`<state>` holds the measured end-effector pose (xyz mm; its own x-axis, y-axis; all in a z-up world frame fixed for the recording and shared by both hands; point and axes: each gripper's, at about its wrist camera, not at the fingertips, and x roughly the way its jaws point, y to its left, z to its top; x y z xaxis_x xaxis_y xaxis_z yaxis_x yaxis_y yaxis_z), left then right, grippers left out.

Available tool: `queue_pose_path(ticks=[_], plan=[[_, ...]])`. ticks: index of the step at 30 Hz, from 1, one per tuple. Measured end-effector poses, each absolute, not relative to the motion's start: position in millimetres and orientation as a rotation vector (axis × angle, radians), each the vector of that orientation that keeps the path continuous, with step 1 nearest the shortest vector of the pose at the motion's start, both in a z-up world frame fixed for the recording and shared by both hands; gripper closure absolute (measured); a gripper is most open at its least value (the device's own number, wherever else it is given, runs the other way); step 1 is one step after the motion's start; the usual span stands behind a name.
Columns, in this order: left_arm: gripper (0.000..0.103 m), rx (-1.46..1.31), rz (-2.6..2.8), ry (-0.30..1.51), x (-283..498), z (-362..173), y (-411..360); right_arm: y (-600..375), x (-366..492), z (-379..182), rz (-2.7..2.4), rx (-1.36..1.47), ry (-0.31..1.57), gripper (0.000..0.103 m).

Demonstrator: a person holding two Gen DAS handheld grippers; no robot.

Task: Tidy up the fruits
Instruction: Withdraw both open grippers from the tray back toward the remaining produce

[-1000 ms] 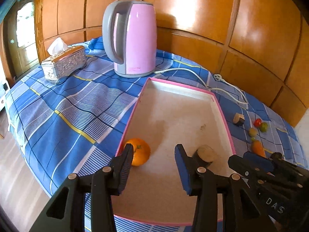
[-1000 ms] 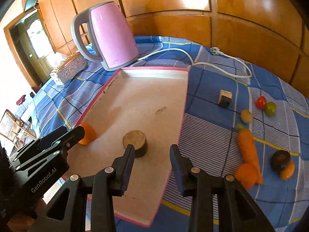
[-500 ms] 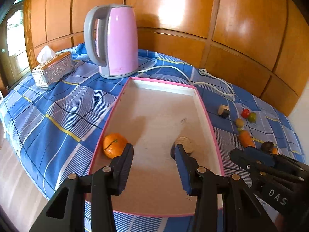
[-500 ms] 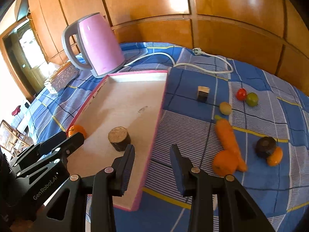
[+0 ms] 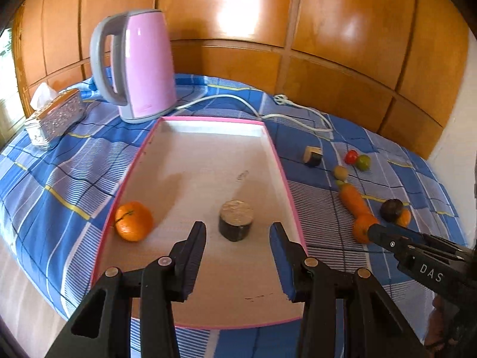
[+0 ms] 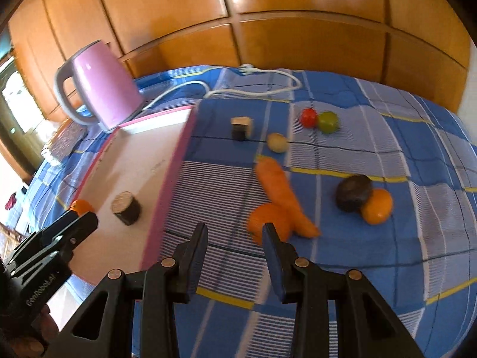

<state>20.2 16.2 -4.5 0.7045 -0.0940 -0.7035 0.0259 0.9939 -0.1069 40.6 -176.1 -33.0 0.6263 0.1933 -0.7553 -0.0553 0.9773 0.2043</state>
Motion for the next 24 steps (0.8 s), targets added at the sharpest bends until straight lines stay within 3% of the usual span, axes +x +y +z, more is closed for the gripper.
queue_pose_path(ticks=[14, 17, 24], plan=[[0.058, -0.055, -0.244, 0.794, 23, -1, -28, -247, 29, -52, -0.016, 0.252, 0.913, 0.065], [0.051, -0.037, -0.300, 0.796, 25, -2, -43, -255, 26, -56, -0.037, 0.263, 0.921, 0.065], [0.051, 0.015, -0.415, 0.819, 28, -11, -82, -273, 21, -62, -0.071, 0.295, 0.929, 0.065]])
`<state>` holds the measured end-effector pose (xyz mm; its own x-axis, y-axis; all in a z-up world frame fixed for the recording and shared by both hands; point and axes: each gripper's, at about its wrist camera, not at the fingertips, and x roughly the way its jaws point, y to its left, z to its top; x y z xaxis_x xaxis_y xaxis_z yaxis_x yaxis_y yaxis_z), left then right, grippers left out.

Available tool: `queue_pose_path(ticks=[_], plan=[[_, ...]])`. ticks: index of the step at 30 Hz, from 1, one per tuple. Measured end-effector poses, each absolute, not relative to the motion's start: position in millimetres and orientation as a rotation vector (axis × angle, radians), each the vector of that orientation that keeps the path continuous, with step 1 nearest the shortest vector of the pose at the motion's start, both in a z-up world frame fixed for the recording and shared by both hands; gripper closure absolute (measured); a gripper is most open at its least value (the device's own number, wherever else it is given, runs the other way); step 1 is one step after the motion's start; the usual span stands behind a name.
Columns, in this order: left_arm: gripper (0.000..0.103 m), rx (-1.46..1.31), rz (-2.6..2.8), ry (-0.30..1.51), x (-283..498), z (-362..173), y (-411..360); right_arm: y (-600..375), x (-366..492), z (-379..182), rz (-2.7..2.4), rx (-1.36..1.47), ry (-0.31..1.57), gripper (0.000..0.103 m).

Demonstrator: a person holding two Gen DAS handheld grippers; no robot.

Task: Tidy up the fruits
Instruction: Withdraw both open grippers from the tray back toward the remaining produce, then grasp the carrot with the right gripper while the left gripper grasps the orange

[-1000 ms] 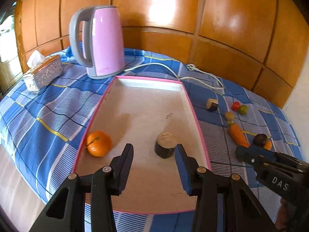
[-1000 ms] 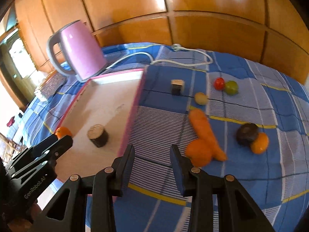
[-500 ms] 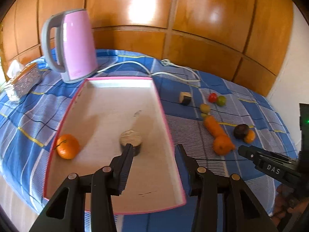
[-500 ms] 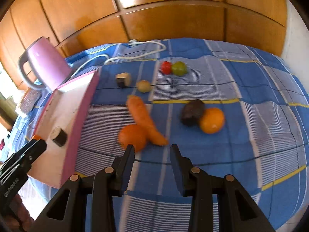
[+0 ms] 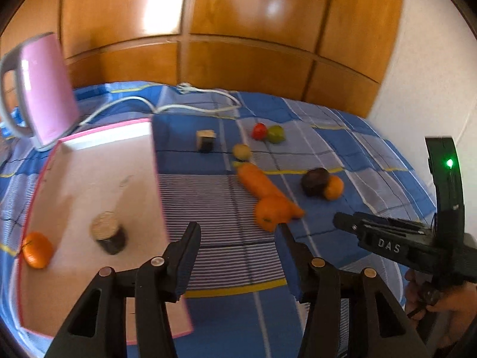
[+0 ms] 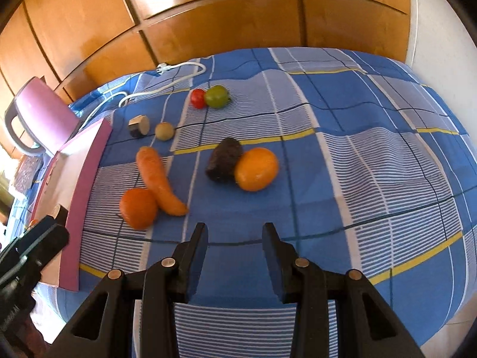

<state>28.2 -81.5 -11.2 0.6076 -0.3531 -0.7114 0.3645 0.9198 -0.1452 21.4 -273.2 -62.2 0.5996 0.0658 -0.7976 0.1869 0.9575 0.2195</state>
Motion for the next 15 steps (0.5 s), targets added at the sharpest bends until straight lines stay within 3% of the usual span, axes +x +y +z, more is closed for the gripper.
queue_pose_path(ticks=[15], plan=[[0.051, 0.036, -0.464, 0.879, 51, -42, -120, -276, 31, -63, -0.023, 0.332, 0.925, 0.065]])
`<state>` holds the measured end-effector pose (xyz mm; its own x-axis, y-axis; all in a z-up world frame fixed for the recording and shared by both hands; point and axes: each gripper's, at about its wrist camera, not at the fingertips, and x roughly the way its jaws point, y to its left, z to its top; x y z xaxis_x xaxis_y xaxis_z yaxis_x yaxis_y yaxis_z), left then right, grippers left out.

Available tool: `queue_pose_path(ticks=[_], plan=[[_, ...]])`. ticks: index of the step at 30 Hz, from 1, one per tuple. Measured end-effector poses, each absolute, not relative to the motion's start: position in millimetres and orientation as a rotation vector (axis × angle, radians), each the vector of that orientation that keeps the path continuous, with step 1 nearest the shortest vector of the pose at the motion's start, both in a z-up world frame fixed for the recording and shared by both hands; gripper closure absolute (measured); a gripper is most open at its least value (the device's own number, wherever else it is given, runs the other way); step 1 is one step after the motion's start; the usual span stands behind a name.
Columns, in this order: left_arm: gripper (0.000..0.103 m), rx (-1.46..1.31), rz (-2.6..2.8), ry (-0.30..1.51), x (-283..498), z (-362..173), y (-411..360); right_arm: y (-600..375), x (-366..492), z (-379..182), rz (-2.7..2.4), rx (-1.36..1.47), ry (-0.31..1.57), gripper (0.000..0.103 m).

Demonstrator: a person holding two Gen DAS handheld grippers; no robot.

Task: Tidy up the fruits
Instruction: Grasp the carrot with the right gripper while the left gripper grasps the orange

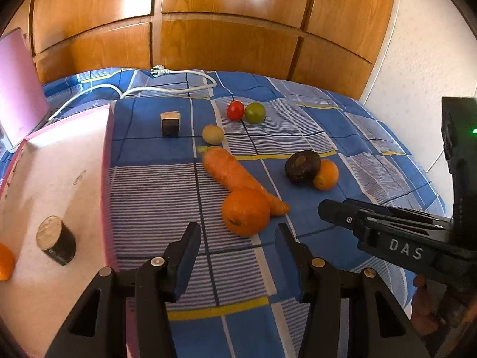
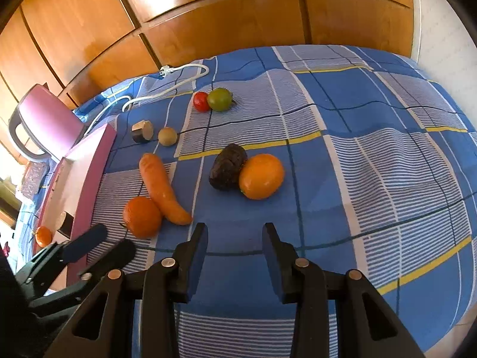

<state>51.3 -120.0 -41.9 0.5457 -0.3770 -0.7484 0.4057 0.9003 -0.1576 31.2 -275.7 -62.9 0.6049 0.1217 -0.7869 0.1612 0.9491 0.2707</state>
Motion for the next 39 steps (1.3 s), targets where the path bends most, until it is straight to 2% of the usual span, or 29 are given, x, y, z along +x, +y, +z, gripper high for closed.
queue_pose_path(ticks=[8, 10, 39], plan=[[0.052, 0.040, -0.482, 0.871, 64, -50, -131, -273, 41, -62, 0.020, 0.362, 0.926, 0.065], [0.065, 0.027, -0.497, 0.881, 67, -53, -132, -273, 43, -62, 0.029, 0.369, 0.928, 0.065], [0.066, -0.037, -0.311, 0.845, 100, -55, -109, -220, 126, -63, 0.198, 0.307, 0.976, 0.065]])
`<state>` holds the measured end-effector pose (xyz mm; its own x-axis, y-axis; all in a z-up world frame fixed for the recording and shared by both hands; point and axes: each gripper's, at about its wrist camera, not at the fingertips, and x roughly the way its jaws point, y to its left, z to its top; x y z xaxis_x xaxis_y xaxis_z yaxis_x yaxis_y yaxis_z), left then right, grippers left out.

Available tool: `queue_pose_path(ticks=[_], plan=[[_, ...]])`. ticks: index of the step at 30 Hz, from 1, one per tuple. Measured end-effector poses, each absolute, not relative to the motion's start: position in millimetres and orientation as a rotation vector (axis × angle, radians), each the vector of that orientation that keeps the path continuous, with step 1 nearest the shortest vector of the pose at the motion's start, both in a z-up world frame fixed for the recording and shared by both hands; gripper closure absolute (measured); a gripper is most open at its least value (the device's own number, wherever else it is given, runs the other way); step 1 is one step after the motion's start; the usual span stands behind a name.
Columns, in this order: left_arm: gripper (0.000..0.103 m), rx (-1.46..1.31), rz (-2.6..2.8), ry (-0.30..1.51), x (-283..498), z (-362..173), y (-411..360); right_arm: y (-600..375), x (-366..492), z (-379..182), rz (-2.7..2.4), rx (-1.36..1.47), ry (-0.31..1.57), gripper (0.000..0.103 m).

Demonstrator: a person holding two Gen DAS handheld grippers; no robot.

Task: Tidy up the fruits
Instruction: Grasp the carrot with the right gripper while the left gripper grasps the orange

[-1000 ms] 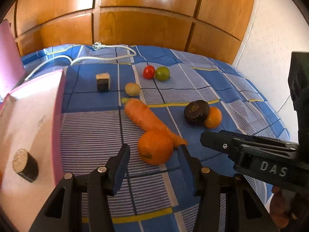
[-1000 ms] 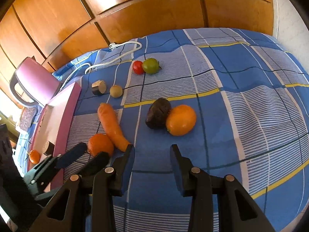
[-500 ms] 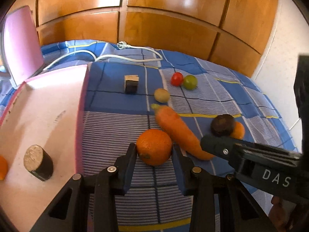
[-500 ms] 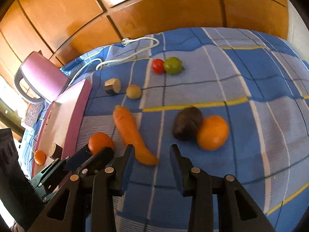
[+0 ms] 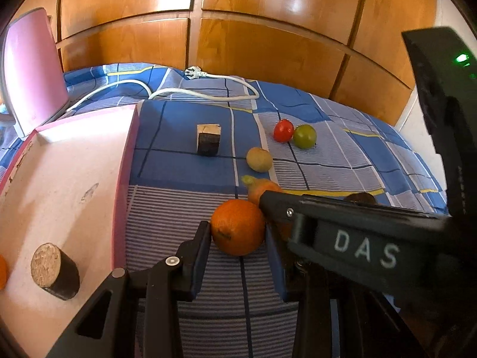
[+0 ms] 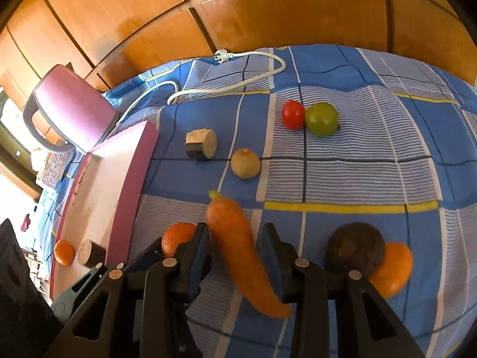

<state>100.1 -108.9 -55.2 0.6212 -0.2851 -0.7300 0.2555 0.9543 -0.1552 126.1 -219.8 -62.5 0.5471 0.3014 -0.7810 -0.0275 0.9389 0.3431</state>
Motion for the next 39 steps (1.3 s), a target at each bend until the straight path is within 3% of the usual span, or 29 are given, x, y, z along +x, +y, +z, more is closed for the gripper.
queue_pose_path(ticks=[10, 39], plan=[[0.066, -0.037, -0.290, 0.839, 105, -57, -109, -228, 143, -72, 0.281, 0.374, 1.025, 0.073], [0.066, 0.022, -0.350, 0.853, 37, -48, -105, -229, 69, -74, 0.236, 0.202, 1.038, 0.073]])
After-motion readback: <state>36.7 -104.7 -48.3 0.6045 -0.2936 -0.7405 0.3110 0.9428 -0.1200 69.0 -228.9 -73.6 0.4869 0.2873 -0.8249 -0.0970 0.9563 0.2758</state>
